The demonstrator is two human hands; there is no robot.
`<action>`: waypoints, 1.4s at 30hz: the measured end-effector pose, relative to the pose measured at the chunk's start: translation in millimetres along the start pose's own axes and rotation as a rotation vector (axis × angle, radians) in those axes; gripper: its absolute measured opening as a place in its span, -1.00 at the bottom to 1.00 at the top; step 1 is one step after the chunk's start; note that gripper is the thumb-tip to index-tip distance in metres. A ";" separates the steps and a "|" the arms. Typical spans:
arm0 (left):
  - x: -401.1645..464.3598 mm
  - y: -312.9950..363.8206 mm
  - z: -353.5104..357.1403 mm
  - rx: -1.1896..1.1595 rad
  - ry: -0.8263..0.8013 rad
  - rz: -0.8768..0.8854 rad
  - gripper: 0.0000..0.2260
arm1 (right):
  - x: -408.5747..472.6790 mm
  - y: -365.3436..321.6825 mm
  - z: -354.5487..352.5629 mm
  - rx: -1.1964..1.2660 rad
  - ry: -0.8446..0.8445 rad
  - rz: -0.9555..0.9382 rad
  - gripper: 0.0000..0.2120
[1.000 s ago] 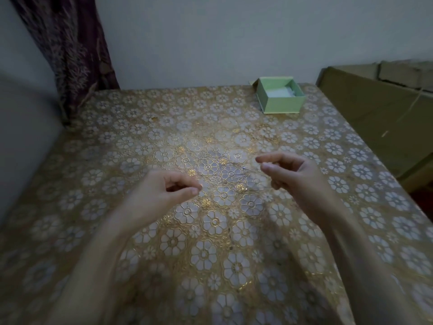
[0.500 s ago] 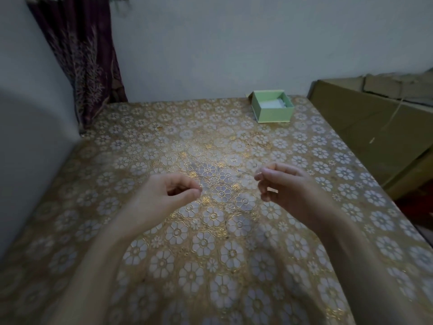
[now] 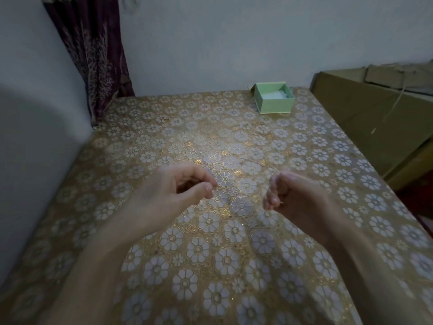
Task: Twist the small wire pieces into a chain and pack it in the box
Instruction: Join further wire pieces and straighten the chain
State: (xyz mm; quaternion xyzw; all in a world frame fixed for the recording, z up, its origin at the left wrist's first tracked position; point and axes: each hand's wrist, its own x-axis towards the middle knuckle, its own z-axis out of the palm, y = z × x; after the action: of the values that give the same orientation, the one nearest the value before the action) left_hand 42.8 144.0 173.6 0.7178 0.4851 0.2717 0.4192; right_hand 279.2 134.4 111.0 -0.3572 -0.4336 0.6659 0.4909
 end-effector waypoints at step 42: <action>-41.4 38.0 -1.8 -0.023 -0.194 0.141 -0.75 | -42.0 -23.2 71.4 -0.388 -0.064 -0.275 -0.87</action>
State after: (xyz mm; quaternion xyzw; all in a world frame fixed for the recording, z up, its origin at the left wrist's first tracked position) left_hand 43.4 99.6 208.1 0.7681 0.3876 0.2353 0.4521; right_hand 233.8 81.0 160.9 -0.3609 -0.6134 0.5080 0.4852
